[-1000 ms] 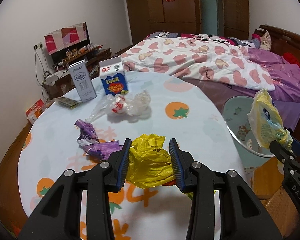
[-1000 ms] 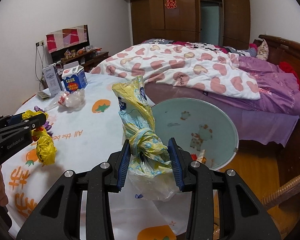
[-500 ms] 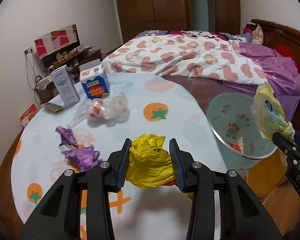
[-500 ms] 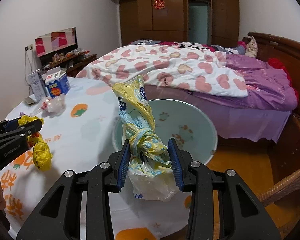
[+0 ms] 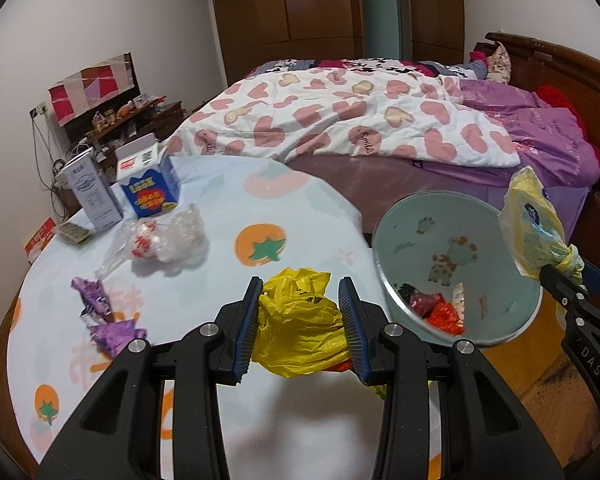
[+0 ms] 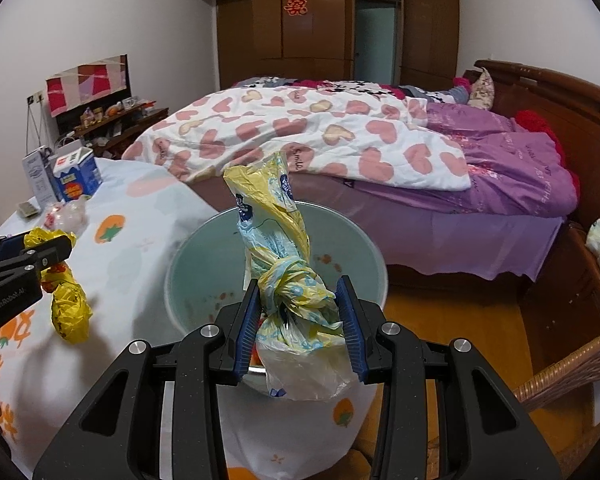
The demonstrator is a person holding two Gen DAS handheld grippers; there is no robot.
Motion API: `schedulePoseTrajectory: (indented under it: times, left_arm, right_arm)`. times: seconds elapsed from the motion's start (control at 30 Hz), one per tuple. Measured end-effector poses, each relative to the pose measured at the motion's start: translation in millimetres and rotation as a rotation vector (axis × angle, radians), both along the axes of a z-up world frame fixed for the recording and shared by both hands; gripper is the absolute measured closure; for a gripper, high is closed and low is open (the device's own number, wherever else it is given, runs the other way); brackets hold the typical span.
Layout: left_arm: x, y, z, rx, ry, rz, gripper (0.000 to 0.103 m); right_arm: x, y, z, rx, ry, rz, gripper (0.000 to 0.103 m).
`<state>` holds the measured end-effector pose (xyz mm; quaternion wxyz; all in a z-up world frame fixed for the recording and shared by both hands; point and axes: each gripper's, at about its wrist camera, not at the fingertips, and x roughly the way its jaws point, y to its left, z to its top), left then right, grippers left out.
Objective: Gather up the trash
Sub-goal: 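Carry the yellow-blue bag and yellow bag over the wastebasket with both grippers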
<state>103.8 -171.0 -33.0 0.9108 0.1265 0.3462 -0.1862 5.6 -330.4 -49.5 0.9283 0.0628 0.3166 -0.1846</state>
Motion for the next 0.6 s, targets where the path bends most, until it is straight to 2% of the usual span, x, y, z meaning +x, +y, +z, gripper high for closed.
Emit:
schedulePoseTrajectory:
  times: [0.37,0.6]
  left_arm:
    - [10.5,-58.9,-4.6,-0.007,0.008,-0.084,0.064]
    - [24.2,-92.1,-23.9,0.006,0.065,-0.114,0.063]
  right_arm:
    - [12.2,-30.3,-10.1,-0.002,0.025,-0.051,0.064]
    - [18.4,-48.4,-21.0,0.025,0.047,-0.085,0.064]
